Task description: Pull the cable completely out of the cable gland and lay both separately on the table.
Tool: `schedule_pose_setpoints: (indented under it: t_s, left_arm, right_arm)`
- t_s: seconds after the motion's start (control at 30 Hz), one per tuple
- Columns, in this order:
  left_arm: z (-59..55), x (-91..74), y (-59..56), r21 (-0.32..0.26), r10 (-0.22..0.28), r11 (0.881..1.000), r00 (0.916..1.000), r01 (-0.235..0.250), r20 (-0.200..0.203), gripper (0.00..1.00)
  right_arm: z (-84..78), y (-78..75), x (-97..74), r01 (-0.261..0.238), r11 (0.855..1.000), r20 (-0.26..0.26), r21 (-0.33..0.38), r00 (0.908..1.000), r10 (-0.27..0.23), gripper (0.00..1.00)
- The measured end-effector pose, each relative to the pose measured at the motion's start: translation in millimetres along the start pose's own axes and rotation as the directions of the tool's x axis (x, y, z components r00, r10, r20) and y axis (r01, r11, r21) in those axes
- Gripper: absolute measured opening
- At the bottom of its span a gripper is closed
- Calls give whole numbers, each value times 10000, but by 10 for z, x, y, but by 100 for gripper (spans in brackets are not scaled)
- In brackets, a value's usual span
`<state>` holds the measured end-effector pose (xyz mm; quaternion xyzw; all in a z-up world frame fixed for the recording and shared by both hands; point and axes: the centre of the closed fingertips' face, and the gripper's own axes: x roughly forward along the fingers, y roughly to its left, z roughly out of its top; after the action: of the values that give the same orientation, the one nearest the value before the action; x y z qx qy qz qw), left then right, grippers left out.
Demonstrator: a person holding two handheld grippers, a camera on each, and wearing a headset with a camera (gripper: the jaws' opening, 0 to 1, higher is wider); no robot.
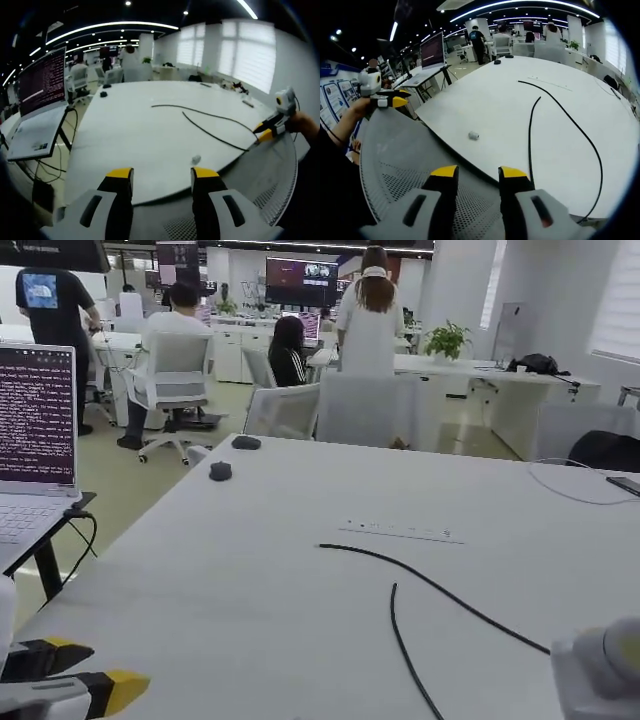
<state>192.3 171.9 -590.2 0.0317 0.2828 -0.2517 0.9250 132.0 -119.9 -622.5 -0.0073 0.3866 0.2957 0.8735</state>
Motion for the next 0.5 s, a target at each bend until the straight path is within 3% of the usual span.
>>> schedule_pose_setpoints:
  t_s: [0.13,0.5]
  left_arm:
    - [-25,19,-15,262,46,9996,9997,-39,-255,45]
    - [-32,12,8,367,231,9991,9994,-222,-241,43]
  right_arm:
    - [-7,10,3,-101,9999,-17,120,9999,101,33]
    - [2,3,-2,-69,9996,140,288,9999,65,37]
